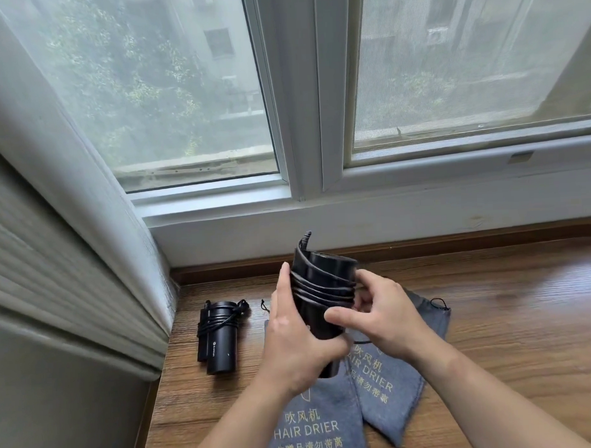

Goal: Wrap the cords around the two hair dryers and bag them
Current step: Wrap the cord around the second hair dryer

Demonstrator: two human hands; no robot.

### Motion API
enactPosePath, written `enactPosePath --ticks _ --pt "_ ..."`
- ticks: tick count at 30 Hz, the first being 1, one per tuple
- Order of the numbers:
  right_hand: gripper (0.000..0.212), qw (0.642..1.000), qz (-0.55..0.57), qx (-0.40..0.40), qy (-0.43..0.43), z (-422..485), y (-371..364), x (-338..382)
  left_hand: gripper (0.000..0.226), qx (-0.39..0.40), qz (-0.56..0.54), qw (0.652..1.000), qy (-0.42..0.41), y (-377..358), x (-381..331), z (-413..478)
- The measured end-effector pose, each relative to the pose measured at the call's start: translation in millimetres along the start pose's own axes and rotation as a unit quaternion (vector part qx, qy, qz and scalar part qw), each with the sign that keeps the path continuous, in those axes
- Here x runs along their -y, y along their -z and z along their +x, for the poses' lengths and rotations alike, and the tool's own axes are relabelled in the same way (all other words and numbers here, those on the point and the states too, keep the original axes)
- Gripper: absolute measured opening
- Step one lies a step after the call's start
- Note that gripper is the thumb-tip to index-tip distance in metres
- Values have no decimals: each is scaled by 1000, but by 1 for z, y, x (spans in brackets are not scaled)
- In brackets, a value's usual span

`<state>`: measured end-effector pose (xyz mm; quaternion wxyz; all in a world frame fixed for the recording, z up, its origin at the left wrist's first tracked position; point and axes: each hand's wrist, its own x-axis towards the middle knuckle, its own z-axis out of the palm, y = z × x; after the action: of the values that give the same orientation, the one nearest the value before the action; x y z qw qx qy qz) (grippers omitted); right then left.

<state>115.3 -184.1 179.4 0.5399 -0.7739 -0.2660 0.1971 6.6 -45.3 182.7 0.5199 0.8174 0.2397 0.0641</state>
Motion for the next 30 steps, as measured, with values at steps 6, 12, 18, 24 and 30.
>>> enactPosePath --ticks 6,12,18,24,30 --pt "8 996 28 80 35 -2 12 2 96 146 -188 971 16 20 4 5" --pt "25 995 64 56 56 -3 11 -1 78 137 -153 978 23 21 -1 10" --pt "40 996 42 75 33 -5 14 -7 71 127 -104 986 -3 18 -1 8" --pt "37 996 85 -15 16 3 19 -13 70 110 -183 977 -22 19 1 10" --pt "83 977 184 112 -7 7 17 -9 80 189 -257 948 -13 19 6 8"
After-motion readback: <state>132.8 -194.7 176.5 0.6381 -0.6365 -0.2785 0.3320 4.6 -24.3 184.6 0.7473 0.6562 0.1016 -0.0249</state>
